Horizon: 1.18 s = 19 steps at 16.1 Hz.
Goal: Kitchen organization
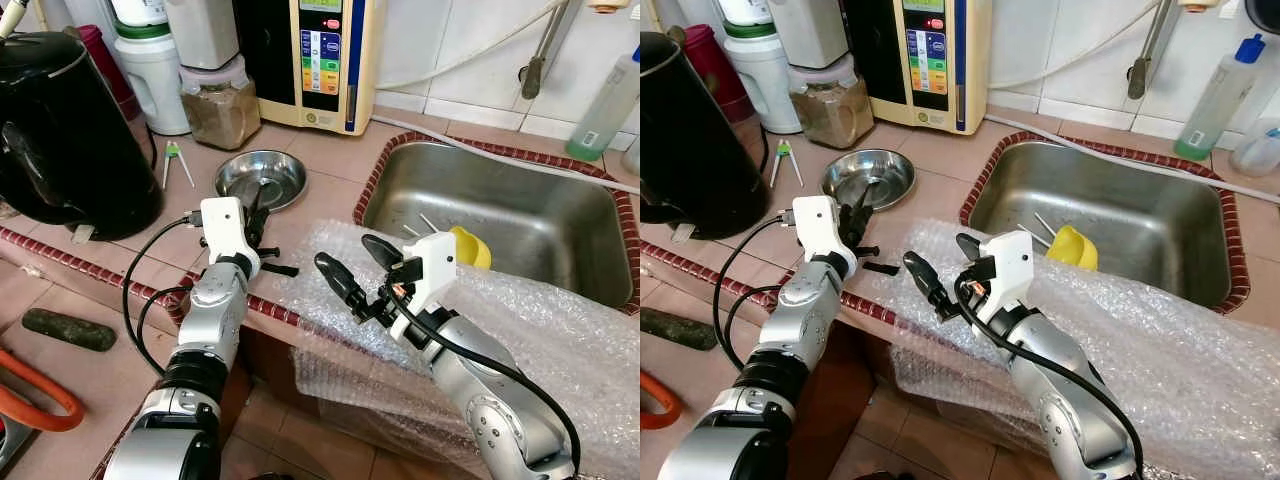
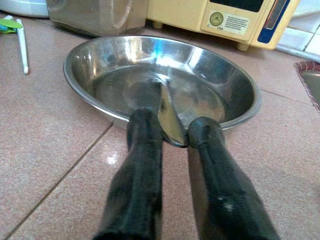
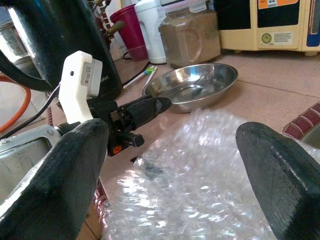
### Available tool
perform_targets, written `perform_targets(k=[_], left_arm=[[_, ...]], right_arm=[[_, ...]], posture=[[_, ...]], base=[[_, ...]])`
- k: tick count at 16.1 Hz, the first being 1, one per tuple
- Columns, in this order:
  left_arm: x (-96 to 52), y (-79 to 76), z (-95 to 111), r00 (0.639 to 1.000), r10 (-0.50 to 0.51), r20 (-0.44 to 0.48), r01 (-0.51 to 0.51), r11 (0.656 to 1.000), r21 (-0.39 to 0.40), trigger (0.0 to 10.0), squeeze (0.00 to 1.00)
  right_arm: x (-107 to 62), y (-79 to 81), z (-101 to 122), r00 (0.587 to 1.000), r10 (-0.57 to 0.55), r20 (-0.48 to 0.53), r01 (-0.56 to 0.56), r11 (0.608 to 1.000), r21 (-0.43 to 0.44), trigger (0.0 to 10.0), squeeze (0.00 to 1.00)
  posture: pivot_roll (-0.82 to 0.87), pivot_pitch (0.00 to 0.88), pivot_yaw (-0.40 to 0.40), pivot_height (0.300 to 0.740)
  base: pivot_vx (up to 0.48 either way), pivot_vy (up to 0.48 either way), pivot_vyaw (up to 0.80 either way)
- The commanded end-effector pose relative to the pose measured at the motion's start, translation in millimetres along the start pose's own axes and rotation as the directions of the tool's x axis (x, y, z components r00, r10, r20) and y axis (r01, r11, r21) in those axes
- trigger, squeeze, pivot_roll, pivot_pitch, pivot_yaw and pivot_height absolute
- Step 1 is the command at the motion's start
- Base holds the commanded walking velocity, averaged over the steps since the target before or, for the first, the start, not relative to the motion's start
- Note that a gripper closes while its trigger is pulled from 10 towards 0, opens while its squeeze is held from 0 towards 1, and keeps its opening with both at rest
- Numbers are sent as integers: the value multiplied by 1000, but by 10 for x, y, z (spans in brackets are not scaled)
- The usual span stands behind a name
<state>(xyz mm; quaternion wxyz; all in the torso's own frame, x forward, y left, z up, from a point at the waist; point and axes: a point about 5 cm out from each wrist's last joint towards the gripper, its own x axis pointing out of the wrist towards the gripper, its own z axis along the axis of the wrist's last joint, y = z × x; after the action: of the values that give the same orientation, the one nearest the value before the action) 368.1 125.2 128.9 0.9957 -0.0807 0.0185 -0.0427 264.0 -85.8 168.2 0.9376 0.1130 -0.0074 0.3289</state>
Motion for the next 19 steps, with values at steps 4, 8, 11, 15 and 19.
perform_targets(k=[4,8,11,15,19], left_arm=[[-82,32,-20,1000,2,27,-2,1000,-9,0,0],[-147,30,76,994,-20,110,17,1000,26,0,0],[-205,-63,233,976,-87,202,77,995,58,0,0],[-280,-242,404,932,-224,284,207,974,87,0,0],[-309,-361,556,904,-272,331,267,962,59,0,0]], right_arm=[[-11,-4,43,1000,0,13,0,1000,-14,10000,0],[10,-40,43,1000,-17,19,18,1000,-17,10000,0],[50,-93,74,997,-58,44,58,998,-16,10000,0],[71,-254,153,979,-176,102,172,984,44,10000,0],[81,-364,179,960,-250,129,242,967,79,10000,0]], posture=[[1,87,51,740],[19,78,49,740],[19,78,49,740],[28,71,49,740],[30,72,54,740]], base=[[0,0,0],[0,0,0],[0,0,0],[0,0,0],[0,0,0]])
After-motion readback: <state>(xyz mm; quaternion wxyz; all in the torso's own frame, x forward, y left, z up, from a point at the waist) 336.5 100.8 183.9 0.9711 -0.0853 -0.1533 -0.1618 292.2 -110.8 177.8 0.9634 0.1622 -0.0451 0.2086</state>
